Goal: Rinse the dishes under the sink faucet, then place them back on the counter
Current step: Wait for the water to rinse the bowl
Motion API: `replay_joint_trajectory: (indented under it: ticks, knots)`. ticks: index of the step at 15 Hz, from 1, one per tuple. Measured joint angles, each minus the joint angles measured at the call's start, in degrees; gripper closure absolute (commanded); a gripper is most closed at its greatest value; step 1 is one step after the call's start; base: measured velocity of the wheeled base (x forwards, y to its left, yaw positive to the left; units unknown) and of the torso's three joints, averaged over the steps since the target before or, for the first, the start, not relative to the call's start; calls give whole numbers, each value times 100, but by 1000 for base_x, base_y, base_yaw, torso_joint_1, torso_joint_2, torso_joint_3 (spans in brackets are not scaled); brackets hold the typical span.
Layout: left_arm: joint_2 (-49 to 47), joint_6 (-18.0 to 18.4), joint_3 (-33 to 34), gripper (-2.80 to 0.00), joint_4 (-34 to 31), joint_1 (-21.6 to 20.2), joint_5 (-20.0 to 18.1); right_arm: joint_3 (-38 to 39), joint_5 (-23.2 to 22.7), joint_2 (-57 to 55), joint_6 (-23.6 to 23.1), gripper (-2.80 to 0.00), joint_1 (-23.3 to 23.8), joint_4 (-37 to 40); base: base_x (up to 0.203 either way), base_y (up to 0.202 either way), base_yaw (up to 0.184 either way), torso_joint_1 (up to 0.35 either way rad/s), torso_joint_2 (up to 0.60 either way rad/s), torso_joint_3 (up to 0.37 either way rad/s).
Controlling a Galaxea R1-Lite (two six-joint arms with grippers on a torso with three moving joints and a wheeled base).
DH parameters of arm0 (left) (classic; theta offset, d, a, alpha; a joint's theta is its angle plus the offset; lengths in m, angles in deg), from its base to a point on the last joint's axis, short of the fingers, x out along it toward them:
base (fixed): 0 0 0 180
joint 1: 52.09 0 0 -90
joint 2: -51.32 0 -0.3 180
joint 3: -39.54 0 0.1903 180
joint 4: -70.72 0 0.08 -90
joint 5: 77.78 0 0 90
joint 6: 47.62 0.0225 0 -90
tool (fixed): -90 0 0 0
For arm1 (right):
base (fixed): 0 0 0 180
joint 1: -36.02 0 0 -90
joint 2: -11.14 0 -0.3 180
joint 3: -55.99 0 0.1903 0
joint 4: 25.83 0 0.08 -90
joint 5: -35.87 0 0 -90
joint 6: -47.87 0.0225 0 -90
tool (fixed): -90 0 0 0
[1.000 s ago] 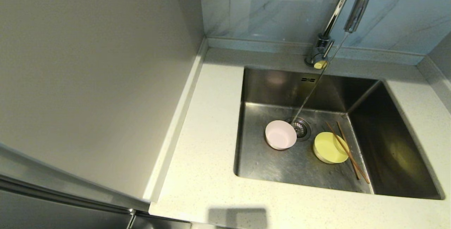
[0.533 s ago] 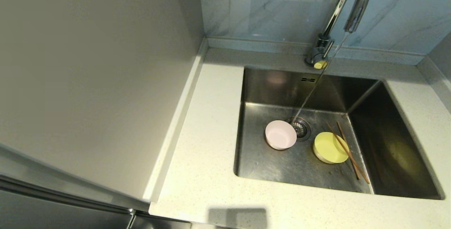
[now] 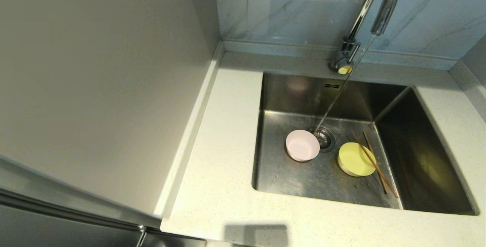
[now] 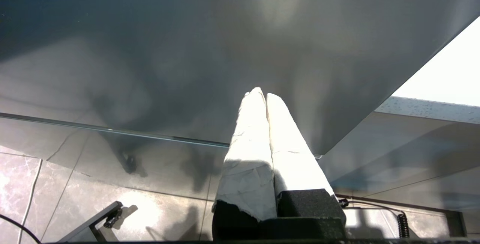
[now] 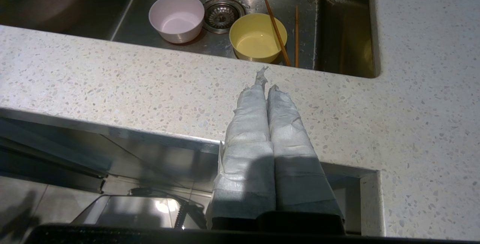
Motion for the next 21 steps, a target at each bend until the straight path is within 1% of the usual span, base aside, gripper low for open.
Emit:
replay_joint_trajectory:
  ticks: [21]
  knots:
    - [0, 0, 0, 0, -2, 0, 0, -1, 1, -2, -3, 0, 2, 0, 0, 0, 0, 0, 0, 0]
